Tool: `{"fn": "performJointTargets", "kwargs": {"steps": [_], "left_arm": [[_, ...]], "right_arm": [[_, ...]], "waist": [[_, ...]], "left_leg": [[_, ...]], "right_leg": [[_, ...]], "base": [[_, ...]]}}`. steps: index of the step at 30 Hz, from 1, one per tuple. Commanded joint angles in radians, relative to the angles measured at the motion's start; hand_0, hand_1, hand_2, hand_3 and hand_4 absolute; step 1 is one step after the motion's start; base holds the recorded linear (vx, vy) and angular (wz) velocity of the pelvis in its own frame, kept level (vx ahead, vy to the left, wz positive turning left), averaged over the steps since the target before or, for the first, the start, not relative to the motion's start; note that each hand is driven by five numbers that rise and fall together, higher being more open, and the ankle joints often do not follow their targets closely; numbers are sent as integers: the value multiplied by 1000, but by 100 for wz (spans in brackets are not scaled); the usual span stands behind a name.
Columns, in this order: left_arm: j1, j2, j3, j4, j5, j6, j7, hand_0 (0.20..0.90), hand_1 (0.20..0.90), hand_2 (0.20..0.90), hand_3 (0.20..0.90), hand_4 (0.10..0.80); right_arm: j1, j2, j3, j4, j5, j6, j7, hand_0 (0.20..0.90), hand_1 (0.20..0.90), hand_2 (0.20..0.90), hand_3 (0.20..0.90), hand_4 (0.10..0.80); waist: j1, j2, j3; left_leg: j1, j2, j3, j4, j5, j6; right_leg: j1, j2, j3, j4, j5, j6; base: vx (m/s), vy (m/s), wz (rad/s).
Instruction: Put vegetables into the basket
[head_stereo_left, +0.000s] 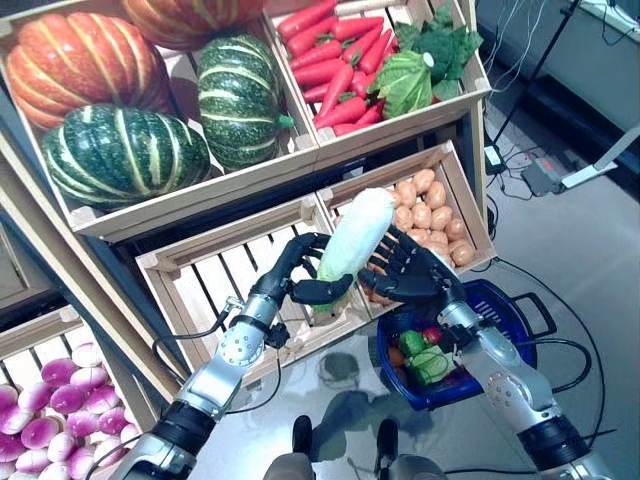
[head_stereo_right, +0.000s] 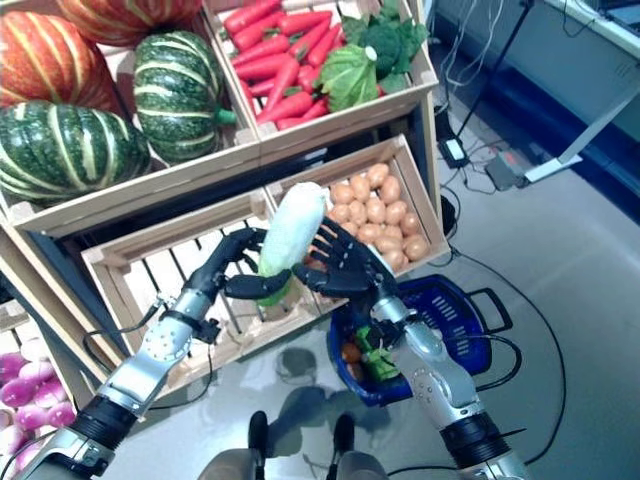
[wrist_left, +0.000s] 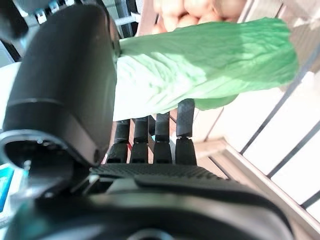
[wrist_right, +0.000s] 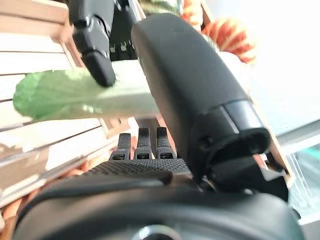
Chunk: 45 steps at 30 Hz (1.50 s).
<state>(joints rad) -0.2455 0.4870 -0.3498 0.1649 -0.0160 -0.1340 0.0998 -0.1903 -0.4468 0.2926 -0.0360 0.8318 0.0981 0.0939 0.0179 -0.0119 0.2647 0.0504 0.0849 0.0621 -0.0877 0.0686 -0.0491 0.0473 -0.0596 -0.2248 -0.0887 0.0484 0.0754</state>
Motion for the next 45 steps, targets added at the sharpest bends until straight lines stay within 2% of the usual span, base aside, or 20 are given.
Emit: {"fn": "performJointTargets", "kwargs": {"steps": [1,19,30,31,32,33,45], "left_arm": [[-52,-7,-6,-35,-41,-61,-17,300,300,300,300,400],[-74,8,-96,-33,-55,9,-172,300,300,300,300,400],[-83,18,-136,-29,-42,34,-256,300,300,300,300,400],[-84,18,-137,-30,-41,35,-258,300,300,300,300,400],[-84,19,-136,-32,-40,36,-260,300,300,300,300,400],[-82,17,-137,-37,-39,40,-256,300,300,300,300,400],[-66,25,-113,-54,-48,37,-209,300,300,300,300,400]], "right_arm": [[-39,34,-6,-117,25,-51,55,900,900,900,900,800],[-113,93,-14,-110,62,-134,-81,900,900,900,900,800],[-120,111,-26,-100,83,-151,-97,900,900,900,900,800],[-122,112,-27,-99,84,-147,-94,771,771,771,771,714],[-121,112,-27,-99,86,-146,-94,495,495,495,495,530],[-118,114,-23,-101,84,-149,-92,300,300,300,300,400],[-101,111,-25,-94,107,-155,-82,300,300,300,300,400]], "waist": [[7,-22,-138],[6,-14,-172],[-2,-12,-178],[-2,-14,-178],[-2,-13,-180],[-2,-15,-179],[3,-21,-181]], "left_leg": [[-24,1,-3,0,-31,-41],[16,-5,5,0,-61,-26],[26,-8,14,0,-71,-16],[20,-10,13,0,-63,-15],[25,-8,13,0,-71,-16],[21,-9,13,0,-63,-14],[18,-8,9,0,-64,-15]], "right_leg": [[31,-37,-28,1,-3,31],[53,-52,-25,1,-5,48],[53,-55,-3,1,-4,55],[47,-57,-3,1,4,54],[51,-56,-1,1,-3,56],[47,-58,-1,1,4,55],[45,-59,0,1,5,58]], "base": [[48,-4,0],[49,3,1],[13,5,0],[0,0,0],[0,0,0],[0,0,0],[3,0,0]]}}
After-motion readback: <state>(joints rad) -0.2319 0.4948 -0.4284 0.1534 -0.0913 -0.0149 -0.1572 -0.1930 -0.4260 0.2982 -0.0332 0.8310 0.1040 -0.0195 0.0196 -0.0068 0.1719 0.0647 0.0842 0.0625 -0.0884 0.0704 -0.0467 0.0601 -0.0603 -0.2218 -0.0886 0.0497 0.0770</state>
